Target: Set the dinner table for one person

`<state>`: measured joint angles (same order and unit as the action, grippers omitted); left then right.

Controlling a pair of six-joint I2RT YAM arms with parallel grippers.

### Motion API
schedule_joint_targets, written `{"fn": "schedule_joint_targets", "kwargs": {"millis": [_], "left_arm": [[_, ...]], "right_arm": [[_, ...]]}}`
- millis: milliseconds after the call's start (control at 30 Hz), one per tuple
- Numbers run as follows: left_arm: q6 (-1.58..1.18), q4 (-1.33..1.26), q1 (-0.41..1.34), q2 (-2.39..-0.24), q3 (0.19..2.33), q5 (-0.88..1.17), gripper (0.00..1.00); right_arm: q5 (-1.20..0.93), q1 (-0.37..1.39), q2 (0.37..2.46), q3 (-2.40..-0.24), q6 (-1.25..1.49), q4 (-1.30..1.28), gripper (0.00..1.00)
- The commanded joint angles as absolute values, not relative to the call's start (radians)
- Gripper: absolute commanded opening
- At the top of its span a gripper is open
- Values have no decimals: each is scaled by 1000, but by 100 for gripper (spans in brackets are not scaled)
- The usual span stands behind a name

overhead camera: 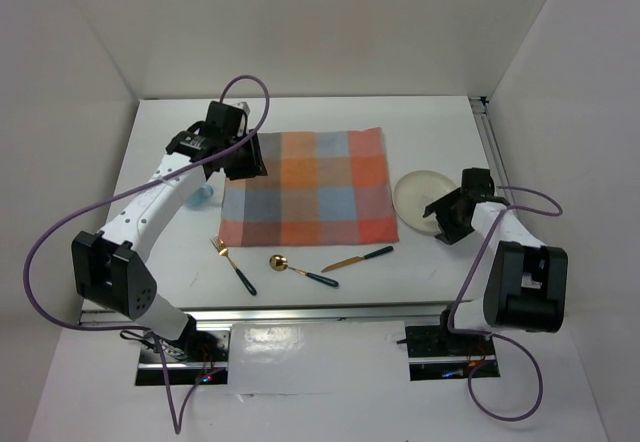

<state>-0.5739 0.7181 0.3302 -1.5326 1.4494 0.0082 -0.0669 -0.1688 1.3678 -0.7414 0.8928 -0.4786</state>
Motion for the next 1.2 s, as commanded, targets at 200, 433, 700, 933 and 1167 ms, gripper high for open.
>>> {"fn": "schedule_joint_targets", "kwargs": {"millis": [200, 433, 700, 933, 1167], "left_arm": [[-537, 686, 333, -1508, 1454, 20, 49], [-537, 706, 333, -1508, 1486, 31, 49], [-537, 750, 333, -1462, 1584, 14, 49], [-601, 836, 321, -1370, 1658, -116, 50], [-611, 845, 262, -1266, 1658, -172, 51]], "right_arm": [[-61, -176, 1453, -680, 953, -321, 59], [60, -176, 1303, -701, 963, -348, 1], [-23, -13, 1238, -935, 766, -270, 0], [-178, 265, 1621, -1315, 675, -374, 0], [-268, 383, 1905, -1500, 653, -436, 0]]}}
